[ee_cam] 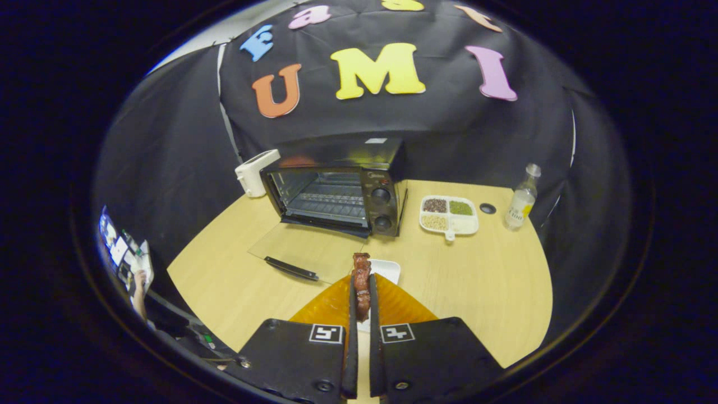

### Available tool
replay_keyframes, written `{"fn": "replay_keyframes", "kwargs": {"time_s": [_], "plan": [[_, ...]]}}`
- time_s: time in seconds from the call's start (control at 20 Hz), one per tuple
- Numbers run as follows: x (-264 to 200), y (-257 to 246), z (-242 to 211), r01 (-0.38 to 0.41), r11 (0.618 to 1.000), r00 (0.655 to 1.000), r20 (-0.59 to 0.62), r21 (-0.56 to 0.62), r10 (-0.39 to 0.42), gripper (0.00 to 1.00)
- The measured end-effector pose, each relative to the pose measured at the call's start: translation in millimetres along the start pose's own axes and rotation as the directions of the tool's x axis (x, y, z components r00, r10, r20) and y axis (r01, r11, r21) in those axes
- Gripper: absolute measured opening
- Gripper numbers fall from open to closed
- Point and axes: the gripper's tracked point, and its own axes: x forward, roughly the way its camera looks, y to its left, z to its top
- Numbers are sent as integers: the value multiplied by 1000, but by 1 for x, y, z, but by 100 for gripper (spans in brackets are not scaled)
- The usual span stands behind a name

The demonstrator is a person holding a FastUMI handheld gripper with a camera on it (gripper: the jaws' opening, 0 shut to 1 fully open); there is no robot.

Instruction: Open the toaster oven, put the food inside, and close the toaster oven door.

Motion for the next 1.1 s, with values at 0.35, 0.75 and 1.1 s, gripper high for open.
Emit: {"fn": "replay_keyframes", "kwargs": {"time_s": [0.35,0.75,1.1], "plan": [[25,81,34,112,976,991,94,-185,-96,11],[80,157,63,103,993,968,235,-60,-87,11],[123,147,90,131,977,903,387,166,-187,11]]}}
